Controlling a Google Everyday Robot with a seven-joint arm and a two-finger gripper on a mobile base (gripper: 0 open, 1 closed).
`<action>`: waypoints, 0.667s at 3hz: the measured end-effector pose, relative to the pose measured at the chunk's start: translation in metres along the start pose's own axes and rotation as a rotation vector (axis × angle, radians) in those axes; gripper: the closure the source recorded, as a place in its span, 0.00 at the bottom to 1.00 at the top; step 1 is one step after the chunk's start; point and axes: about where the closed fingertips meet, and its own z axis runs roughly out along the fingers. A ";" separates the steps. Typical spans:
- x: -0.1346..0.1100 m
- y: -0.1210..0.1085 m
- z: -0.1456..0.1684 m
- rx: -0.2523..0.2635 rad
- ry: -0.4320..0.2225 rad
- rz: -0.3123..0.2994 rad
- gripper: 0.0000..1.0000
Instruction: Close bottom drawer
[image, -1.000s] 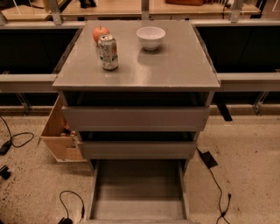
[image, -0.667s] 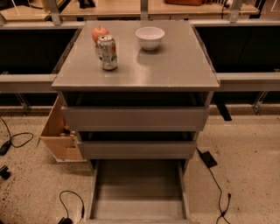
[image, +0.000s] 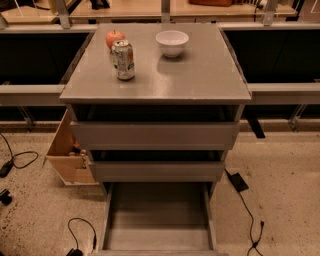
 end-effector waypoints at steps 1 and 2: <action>0.000 0.000 0.000 0.000 0.000 0.000 1.00; -0.003 -0.009 0.012 -0.011 -0.024 -0.025 1.00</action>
Offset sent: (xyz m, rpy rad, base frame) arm 0.0834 0.0276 -0.0374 0.1020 -0.1142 0.1402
